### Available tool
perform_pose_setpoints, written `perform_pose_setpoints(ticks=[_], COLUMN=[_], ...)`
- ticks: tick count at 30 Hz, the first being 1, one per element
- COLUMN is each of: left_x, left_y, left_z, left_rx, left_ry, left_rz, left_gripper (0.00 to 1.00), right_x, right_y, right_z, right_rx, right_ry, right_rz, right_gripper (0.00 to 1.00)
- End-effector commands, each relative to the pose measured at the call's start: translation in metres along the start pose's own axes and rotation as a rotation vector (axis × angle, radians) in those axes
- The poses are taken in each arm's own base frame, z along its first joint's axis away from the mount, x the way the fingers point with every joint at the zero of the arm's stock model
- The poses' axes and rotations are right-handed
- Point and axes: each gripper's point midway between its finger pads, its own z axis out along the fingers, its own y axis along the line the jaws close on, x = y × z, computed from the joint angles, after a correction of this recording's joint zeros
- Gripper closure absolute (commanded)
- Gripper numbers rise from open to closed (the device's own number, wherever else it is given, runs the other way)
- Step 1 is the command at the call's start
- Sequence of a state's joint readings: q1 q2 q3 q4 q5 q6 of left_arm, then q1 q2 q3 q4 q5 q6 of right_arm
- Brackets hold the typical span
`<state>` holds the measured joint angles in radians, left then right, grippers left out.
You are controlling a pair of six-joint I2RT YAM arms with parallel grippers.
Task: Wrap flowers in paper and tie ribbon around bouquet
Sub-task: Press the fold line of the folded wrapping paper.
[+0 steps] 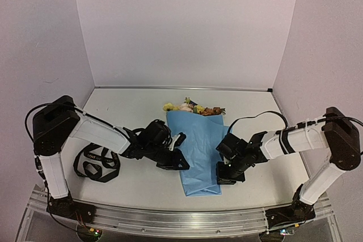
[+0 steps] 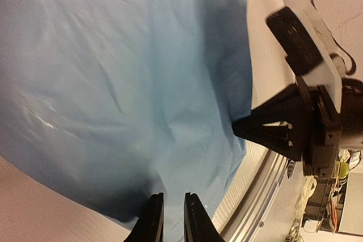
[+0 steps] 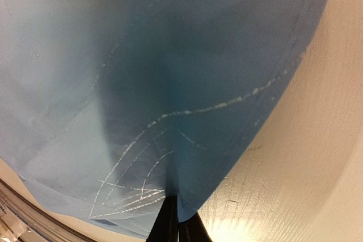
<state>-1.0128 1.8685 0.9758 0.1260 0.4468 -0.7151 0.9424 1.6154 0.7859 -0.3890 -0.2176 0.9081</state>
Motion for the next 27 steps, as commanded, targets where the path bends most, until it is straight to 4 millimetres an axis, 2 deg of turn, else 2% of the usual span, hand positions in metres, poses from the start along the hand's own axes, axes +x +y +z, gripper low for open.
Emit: perform_pose_setpoints(ticks=[1,9,15,20,27], left_x=[-0.007,-0.025,-0.048,-0.066,-0.094], left_y=[0.02,0.05,0.065,0.085,0.122], left_z=[0.011,0.007,-0.003,-0.006,-0.007], left_rx=[0.005,-0.018,-0.026,-0.035,-0.069], left_ry=[0.007,-0.035,-0.089,-0.106,-0.134], left_rz=[-0.095,-0.231,-0.296,-0.346,-0.438], left_gripper=[0.86,0.82,0.8,0.79,0.79], right_x=[0.014,0.016,0.017,0.019,0.02], right_y=[-0.031,-0.034,-0.036,-0.037,-0.039], right_z=[0.012,0.012,0.012,0.013,0.014], right_rx=[0.129,0.135,0.138,0.141,0.143], right_ry=[0.045,0.05,0.051,0.055,0.057], right_rz=[0.014,0.014,0.014,0.012,0.011], right_gripper=[1.0,1.0,1.0,1.0,1.0])
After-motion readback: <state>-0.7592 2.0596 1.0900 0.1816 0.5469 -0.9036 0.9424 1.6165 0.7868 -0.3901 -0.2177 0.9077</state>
